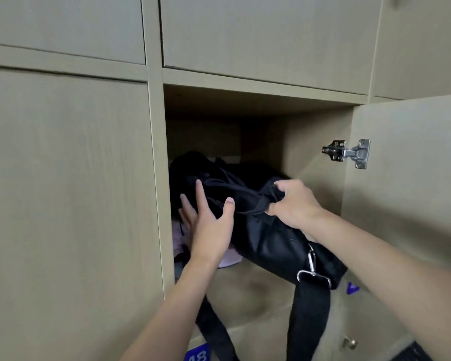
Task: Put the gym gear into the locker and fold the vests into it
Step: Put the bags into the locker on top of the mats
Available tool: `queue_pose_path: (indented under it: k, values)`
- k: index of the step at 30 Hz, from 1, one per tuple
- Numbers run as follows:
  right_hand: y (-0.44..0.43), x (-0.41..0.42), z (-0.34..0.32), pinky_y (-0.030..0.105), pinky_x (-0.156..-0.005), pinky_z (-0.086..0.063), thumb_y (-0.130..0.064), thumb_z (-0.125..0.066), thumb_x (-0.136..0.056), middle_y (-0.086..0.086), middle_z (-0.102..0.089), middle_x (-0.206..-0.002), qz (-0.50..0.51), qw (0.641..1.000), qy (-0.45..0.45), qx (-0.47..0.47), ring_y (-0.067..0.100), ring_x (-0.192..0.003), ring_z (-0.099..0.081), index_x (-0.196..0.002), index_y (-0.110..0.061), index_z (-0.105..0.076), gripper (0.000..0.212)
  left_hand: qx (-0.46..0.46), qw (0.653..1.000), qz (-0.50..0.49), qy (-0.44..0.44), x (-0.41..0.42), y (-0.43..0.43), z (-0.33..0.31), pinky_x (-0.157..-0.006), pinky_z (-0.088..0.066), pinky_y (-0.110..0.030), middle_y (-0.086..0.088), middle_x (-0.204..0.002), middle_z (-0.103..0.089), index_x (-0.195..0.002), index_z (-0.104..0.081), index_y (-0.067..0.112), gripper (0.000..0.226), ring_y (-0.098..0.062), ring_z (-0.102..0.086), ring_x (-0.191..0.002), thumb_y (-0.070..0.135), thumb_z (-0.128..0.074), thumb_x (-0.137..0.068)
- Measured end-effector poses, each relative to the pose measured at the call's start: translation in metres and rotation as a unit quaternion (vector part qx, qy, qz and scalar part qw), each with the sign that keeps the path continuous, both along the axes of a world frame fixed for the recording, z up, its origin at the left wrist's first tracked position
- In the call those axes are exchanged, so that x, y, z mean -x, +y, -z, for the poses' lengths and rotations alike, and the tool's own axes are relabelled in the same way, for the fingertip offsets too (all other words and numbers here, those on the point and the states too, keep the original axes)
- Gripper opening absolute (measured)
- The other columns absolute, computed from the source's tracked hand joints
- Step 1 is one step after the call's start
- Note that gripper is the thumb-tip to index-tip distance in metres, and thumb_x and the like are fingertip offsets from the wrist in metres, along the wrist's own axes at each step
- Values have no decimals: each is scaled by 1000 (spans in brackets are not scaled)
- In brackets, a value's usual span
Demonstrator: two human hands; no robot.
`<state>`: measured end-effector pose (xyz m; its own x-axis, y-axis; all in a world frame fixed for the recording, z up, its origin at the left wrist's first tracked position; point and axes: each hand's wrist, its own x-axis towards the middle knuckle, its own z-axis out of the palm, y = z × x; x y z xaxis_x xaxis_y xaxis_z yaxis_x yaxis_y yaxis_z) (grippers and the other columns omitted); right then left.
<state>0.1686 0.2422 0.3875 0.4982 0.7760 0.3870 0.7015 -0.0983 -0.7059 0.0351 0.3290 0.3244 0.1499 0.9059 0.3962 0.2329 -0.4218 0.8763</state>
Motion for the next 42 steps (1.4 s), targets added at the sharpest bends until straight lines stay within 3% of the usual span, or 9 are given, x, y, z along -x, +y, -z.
queue_pose_path:
  k: [5,14,20,25,28,30,34,37,42]
  values:
    - [49,4,21,29,-72,-54,-5,-73,-78,1,-71,-83,-37,997,60,7,18,-79,-67,-88,-19,-71,18,80,996,-23,4,-11,19,15,-119,-14,-60,1,-167,5,-150,7,56,77,-25,-1,-153,62,-46,-94]
    - [149,5,28,29,-70,-58,-7,-72,-82,6,-72,-91,-84,968,236,-32,21,-80,-68,-91,-17,-67,15,69,992,-103,-3,-12,53,6,-116,-20,-61,6,-166,-6,-152,-7,52,68,-24,-16,-151,63,-41,-95]
    - [128,6,55,37,-94,-55,-28,-73,-89,-4,-66,-104,-204,937,281,40,18,-99,-66,-138,-23,-48,56,85,983,-152,62,-7,41,22,-119,-14,-58,5,-165,-18,-153,-21,46,58,-18,-17,-151,54,-40,-99]
    - [83,-7,75,22,-85,-47,-52,-72,-84,-24,-58,-109,-239,935,239,106,-1,-102,-59,-145,-39,-35,72,77,985,-150,30,-3,34,23,-119,-18,-56,6,-159,-32,-153,-29,41,58,-18,-29,-147,54,-43,-98]
    - [67,-15,92,35,-103,-36,-62,-78,-71,-20,-51,-137,-238,931,224,166,12,-129,-47,-148,-47,-24,95,94,986,-139,15,-1,27,25,-120,-18,-50,5,-161,-27,-152,-31,40,56,-17,-26,-147,54,-42,-98]
    - [67,-16,101,43,-107,-42,-61,-84,-60,-14,-55,-137,-218,932,251,143,17,-125,-55,-146,-49,-27,104,104,988,-115,9,-1,20,32,-114,-24,-42,6,-161,-28,-153,-29,41,58,-18,-29,-146,55,-44,-98]
    - [77,-6,106,39,-89,-58,-21,-84,-75,0,-71,-106,-194,930,310,33,17,-89,-73,-135,-32,-52,69,97,992,-69,-38,-1,19,40,-99,-30,-28,9,-155,-38,-153,-25,42,62,-18,-37,-141,52,-50,-97]
    - [91,2,96,34,-75,-59,-10,-80,-80,7,-71,-106,-203,913,351,-47,20,-87,-73,-127,-18,-61,52,65,994,-60,-68,-4,25,33,-100,-32,-24,10,-155,-38,-153,-25,42,60,-16,-41,-139,47,-51,-98]
    - [139,11,73,29,-93,-51,-19,-80,-81,-2,-68,-102,-158,933,288,-151,12,-101,-64,-109,-13,-70,30,3,991,-109,-75,-17,59,23,-108,-39,-39,9,-160,-32,-154,-15,44,61,-18,-42,-138,42,-45,-101]
